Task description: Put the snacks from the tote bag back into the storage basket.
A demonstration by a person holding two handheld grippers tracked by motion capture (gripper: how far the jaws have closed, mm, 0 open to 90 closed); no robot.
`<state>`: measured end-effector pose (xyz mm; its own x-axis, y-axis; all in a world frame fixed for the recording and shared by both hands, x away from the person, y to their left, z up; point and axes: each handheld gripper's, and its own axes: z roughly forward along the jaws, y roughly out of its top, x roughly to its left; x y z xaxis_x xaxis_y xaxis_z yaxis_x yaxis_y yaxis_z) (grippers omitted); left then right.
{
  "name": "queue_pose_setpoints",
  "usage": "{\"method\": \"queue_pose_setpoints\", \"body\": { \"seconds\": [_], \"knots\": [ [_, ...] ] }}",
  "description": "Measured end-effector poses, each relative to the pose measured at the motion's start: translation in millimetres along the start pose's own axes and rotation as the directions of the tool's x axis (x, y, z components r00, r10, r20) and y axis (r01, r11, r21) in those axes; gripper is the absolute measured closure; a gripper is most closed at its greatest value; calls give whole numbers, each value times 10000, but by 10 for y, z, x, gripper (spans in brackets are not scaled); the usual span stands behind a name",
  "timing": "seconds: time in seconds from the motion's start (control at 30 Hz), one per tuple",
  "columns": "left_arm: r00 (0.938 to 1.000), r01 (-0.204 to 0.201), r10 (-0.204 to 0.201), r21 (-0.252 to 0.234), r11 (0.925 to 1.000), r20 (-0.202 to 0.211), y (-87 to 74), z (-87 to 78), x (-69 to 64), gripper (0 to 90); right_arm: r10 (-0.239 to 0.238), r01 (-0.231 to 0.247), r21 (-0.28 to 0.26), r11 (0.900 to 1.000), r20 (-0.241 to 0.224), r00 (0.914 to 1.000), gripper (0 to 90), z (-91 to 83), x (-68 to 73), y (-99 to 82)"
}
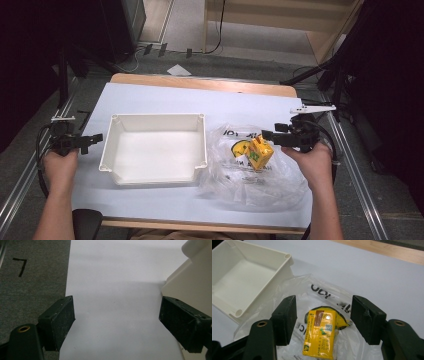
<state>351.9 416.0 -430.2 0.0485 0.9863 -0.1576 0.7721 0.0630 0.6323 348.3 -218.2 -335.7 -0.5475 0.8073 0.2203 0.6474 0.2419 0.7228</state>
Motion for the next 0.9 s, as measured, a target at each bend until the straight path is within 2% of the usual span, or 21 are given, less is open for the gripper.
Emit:
{"method": "queue_pose_setpoints", "body": {
  "seconds": [0.1,0.27,0.5,0.57,0.77,0.9],
  "knots": [
    [10000,-36,36,-7,10000,30,0,-3,-5,142,49,-64,568,9984,267,9996,394,34,17,78],
    [10000,1,-1,-60,10000,14,1,-12,-10,141,77,-126,1012,9948,483,9988,394,71,35,129],
    [9998,-140,141,-83,9999,108,16,-11,-29,141,-76,2,1751,9846,421,9991,389,211,57,76],
    [9998,-183,184,-68,9998,106,21,-4,-42,142,-125,71,1884,9821,272,9996,383,262,67,57],
    [9997,-209,209,-36,9998,108,16,-6,-30,141,-156,9,2414,9704,591,9981,359,414,56,-13],
    [9998,-165,165,-51,9999,106,13,-12,-22,142,-173,5,2707,9627,597,9981,356,482,53,-79]
  ]
}}
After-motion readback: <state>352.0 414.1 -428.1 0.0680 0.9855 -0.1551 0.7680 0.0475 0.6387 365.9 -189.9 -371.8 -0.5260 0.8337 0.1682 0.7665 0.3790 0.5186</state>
